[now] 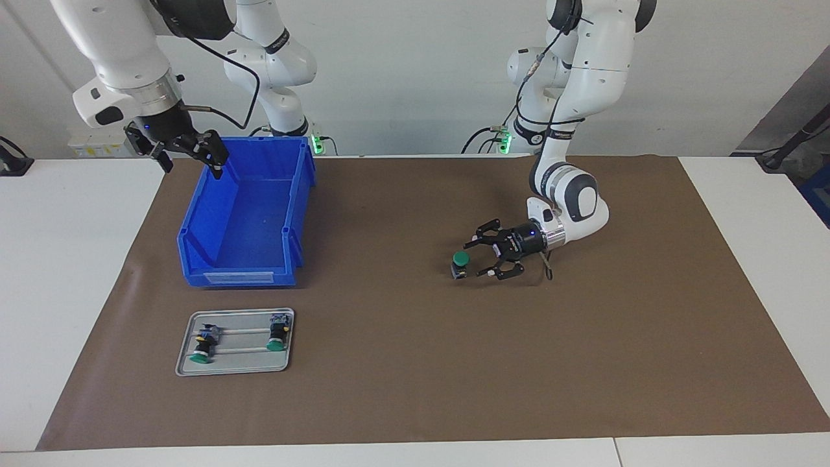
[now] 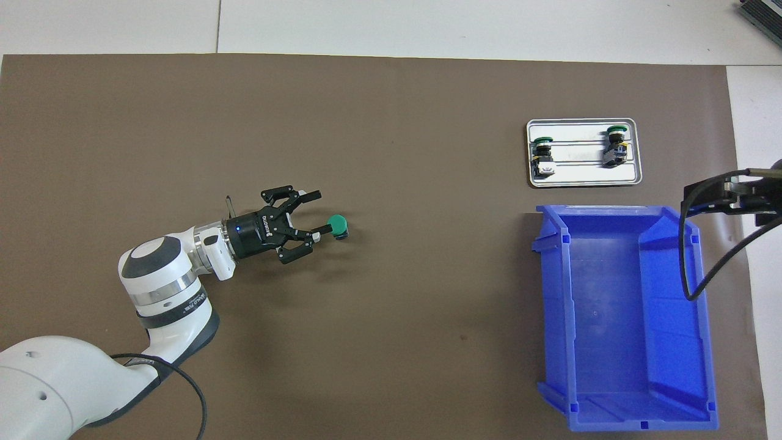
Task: Place and press button with both arms
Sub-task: 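Draw the left gripper back from the upright button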
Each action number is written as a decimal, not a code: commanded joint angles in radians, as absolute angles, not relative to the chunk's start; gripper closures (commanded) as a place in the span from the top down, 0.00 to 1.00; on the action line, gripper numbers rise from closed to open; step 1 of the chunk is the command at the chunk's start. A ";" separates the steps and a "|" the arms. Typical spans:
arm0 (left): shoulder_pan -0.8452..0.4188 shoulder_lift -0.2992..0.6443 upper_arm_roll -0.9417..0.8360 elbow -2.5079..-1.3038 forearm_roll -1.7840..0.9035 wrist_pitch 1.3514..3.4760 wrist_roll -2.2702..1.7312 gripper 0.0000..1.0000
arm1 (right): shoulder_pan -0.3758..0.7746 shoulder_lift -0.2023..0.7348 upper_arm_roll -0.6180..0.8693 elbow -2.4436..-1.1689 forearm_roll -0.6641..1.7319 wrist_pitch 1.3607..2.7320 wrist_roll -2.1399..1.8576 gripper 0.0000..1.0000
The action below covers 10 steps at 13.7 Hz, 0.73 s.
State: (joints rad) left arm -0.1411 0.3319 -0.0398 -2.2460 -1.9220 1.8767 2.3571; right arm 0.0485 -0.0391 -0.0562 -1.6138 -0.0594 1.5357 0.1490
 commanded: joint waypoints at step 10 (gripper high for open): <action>-0.155 0.026 -0.043 -2.117 -1.141 2.229 0.923 0.47 | 0.046 -0.066 -0.054 -1.649 -0.052 1.560 0.074 1.00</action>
